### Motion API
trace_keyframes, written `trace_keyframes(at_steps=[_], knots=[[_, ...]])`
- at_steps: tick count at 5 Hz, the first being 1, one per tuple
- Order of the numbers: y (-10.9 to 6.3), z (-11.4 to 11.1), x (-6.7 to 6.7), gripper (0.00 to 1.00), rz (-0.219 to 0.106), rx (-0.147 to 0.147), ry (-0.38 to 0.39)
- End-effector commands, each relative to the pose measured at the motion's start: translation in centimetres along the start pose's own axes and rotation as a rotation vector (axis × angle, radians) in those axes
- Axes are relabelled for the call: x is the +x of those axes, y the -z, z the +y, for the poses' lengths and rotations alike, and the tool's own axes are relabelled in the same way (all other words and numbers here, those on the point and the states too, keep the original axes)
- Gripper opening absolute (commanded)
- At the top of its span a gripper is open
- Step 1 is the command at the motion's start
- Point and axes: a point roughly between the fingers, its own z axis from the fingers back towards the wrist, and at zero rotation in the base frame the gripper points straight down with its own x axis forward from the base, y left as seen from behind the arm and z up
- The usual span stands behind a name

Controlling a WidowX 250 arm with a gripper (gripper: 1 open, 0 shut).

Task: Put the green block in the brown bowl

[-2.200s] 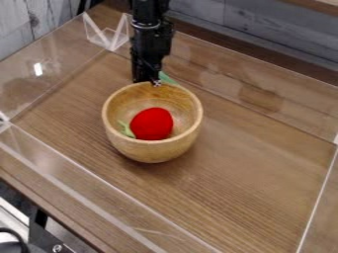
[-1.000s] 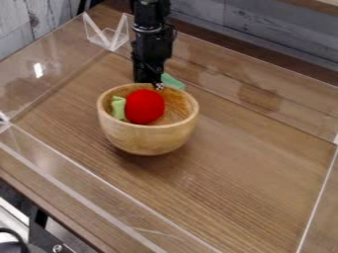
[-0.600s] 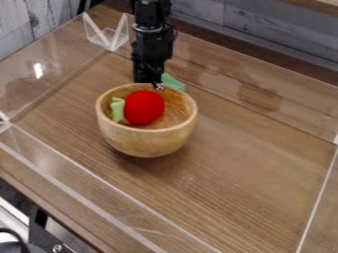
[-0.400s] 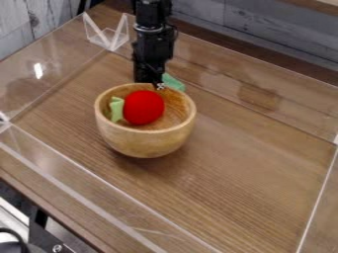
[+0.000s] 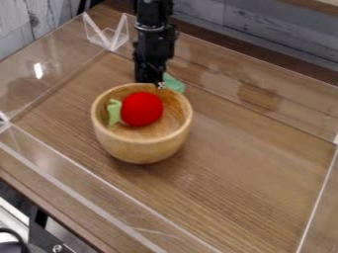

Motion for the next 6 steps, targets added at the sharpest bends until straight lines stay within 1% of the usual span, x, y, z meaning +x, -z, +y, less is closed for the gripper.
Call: trace_keyframes(at_steps=[1, 6], knots=[[-1.24, 0.29, 0.62, 0.0, -0.024, 0.027, 0.007], [-1.18, -0.04, 1.03, 0.0, -0.015, -0.003, 0.018]])
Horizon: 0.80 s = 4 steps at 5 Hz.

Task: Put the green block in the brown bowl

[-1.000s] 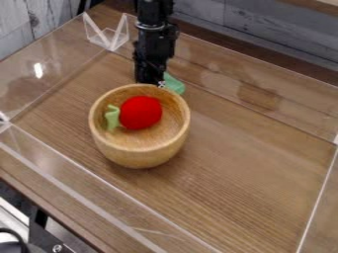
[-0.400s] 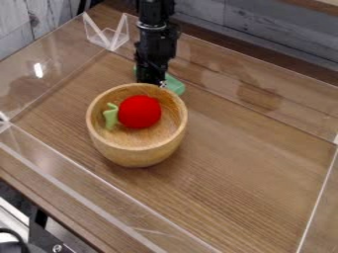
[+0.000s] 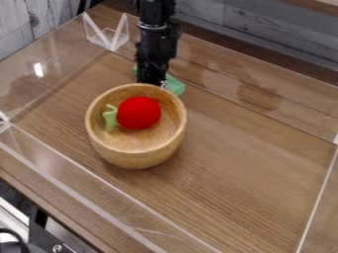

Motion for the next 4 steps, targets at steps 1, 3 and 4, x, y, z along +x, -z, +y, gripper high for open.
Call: trace_keyframes(at_steps=[1, 3, 4], knots=[[-1.7, 0.7, 0.0, 0.0, -0.025, 0.036, -0.01], [-2.2, 1.8, -1.0, 0.0, -0.024, 0.041, -0.049], [-2.2, 2.5, -1.5, 0.0, -0.024, 0.043, -0.071]])
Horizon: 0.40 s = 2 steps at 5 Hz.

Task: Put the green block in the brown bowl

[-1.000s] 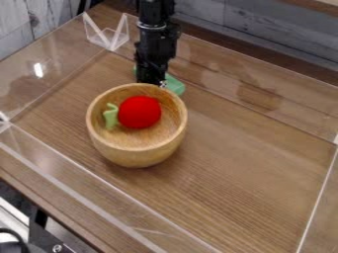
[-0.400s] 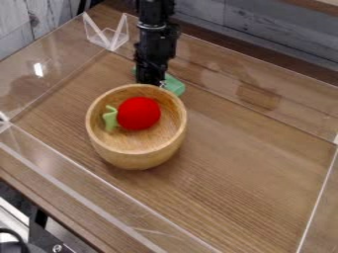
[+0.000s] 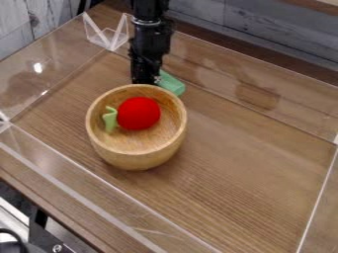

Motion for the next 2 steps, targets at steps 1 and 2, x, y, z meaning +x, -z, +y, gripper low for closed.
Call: trace_keyframes(at_steps=[1, 2], knots=[[-2.02, 1.1, -0.19, 0.0, -0.038, 0.043, -0.027], [-2.18, 1.19, -0.44, 0.0, -0.039, 0.043, -0.04]])
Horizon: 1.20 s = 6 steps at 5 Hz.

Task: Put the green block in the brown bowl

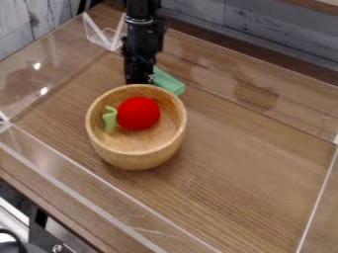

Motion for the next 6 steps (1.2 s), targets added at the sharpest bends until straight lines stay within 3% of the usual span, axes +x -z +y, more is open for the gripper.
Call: trace_keyframes(at_steps=[1, 6], knots=[[-2.2, 1.0, -0.1, 0.0, -0.047, 0.047, -0.023], [-2.0, 2.0, -1.2, 0.0, -0.066, 0.044, -0.064]])
